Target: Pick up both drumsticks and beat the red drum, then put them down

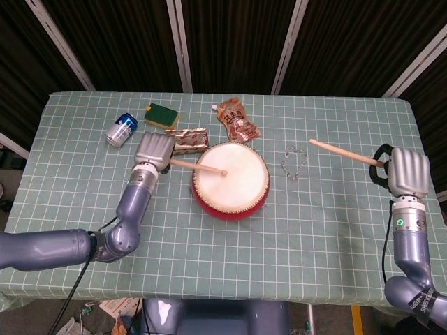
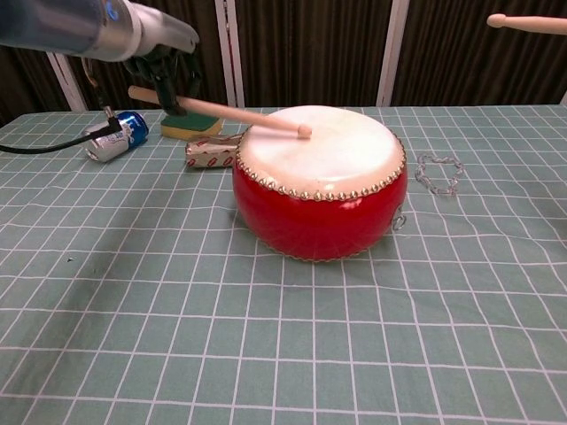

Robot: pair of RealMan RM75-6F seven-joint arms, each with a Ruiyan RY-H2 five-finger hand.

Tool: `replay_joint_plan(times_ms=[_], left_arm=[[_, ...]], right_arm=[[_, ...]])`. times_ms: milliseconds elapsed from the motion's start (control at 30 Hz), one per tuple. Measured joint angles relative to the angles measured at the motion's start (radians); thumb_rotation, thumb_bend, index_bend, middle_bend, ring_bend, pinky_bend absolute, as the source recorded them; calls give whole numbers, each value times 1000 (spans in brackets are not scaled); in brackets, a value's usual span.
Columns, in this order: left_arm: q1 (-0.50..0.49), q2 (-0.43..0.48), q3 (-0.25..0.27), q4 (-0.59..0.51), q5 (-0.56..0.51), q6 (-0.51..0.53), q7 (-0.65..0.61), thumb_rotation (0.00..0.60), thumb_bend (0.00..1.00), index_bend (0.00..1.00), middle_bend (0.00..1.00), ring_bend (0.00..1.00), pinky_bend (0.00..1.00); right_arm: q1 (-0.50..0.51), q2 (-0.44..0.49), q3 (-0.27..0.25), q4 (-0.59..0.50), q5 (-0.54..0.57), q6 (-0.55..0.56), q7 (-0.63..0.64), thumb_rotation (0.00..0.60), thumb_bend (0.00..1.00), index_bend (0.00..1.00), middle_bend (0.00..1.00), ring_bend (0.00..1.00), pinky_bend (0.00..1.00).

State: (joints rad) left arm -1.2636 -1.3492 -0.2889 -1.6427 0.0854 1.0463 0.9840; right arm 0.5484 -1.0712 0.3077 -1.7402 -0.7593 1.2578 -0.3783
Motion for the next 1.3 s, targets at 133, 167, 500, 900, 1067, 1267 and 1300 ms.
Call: replay_joint_plan(times_ms=[133,167,500,900,1067,1267,1300], left_arm=[[119,84,-1,-148,195,45,-184,600,544,815,1000,1000,1000],[151,103,3,-181,239,57,-214,600,544,813,1000,1000,1000],[455,231,158,-401,583,164,-466,600,545,805,1000,1000,1000],[602,190,287,-401,764,213,-564,600,541,790,1000,1000,1000],[627,145,307,-374,811,226,-554,600,537,771,1000,1000,1000],[631,71,319,-314,799,210,-501,600,529,748,1000,1000,1000],[630,58,318,-304,790,206,-492,600,524,744,1000,1000,1000]], right_arm=[[-27,12,-16,-25,-57,20,25,600,658,944,1000,1000,1000],[-33,14,-21,-28,-72,23,32,600,658,944,1000,1000,1000],[-116,38,-118,-44,-269,33,127,600,658,945,1000,1000,1000],[-185,13,-274,-33,-408,-13,95,600,658,944,1000,1000,1000],[-198,-32,-305,-9,-405,-35,39,600,658,944,1000,1000,1000],[-202,-65,-314,24,-375,-60,-3,600,658,944,1000,1000,1000],[-202,-70,-314,29,-372,-62,-11,600,658,937,1000,1000,1000]])
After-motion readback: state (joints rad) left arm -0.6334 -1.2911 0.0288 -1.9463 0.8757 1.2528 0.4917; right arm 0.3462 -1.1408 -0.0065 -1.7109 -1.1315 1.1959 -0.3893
